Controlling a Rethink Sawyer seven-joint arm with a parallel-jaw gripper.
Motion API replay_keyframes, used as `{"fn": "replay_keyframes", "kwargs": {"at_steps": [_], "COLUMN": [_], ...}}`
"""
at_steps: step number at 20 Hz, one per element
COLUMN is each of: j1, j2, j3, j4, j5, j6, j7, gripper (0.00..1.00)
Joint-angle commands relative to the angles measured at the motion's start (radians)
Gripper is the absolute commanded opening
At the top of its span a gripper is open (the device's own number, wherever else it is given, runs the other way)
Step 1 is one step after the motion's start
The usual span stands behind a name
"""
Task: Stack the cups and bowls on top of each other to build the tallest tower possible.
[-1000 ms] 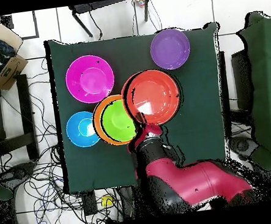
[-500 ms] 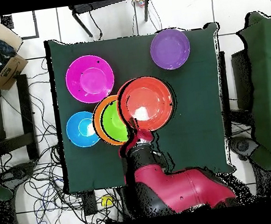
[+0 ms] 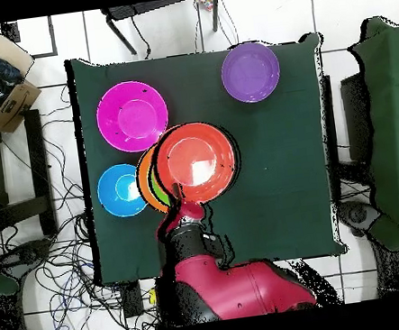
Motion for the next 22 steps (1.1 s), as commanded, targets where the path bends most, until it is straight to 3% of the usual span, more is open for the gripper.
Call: {"fn": "replay_keyframes", "kwargs": {"at_steps": [1, 12, 22], "j1": [0.095, 0.19, 0.285], "j2": [0.104, 0.209, 0.237], "j3": [-0.157, -0.262, -0.338], "j4": [-0.031, -0.097, -0.1], "j5": [0.031, 0.027, 0.057], "j6": [-0.072, -0.167, -0.213], "j7": [0.185, 0.175, 0.195], "gripper": [0.0, 0.0, 0.0]}}
